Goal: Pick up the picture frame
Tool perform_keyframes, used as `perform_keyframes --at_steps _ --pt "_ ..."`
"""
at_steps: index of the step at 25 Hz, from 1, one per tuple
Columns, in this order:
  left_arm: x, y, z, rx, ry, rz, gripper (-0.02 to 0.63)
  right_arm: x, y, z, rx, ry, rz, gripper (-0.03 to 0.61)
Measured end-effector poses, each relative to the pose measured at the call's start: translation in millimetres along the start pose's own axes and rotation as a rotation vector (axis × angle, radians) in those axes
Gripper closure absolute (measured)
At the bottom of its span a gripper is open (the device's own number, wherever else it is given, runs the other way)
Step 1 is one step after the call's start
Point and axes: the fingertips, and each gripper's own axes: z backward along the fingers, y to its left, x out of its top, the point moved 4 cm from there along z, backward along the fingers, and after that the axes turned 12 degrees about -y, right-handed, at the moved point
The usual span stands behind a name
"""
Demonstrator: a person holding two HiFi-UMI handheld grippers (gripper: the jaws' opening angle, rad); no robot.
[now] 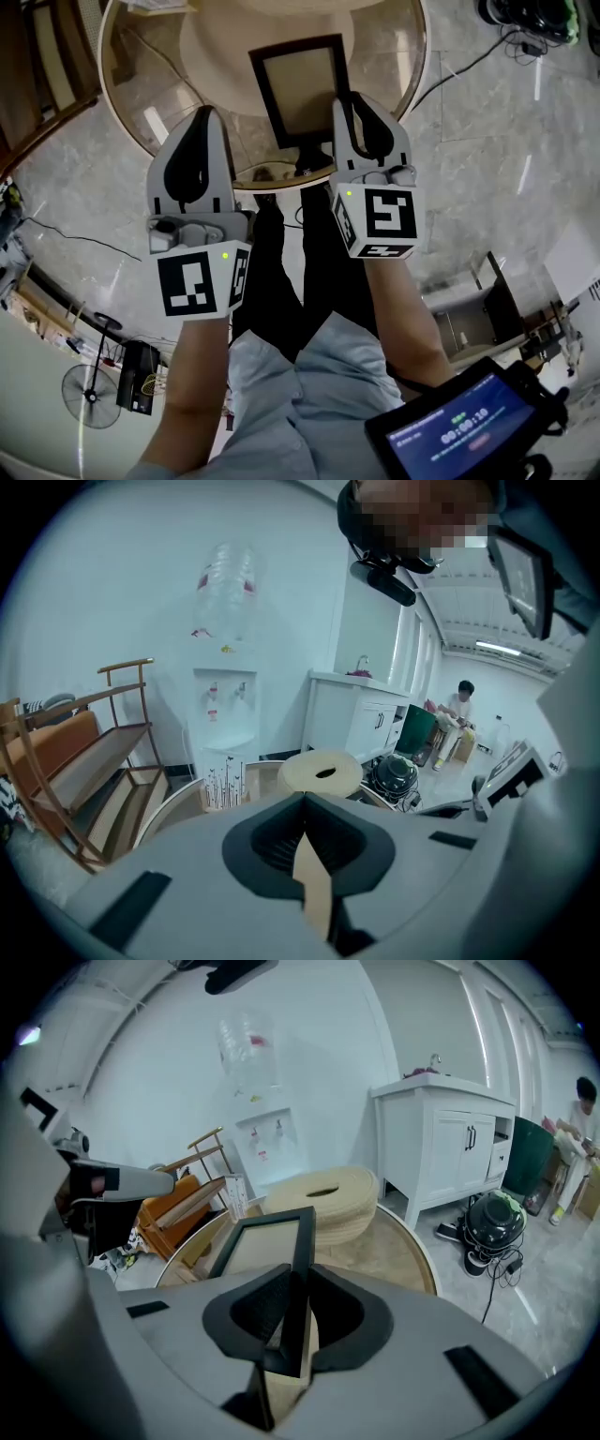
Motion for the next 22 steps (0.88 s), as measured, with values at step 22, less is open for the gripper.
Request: perform_keyframes --at_steps 22 --pt "152.9 2.6 98.9 -0.064 -0.263 -0.112 0.603 158.9 81.7 112.2 -0.021 -0.313 0.085 0.500"
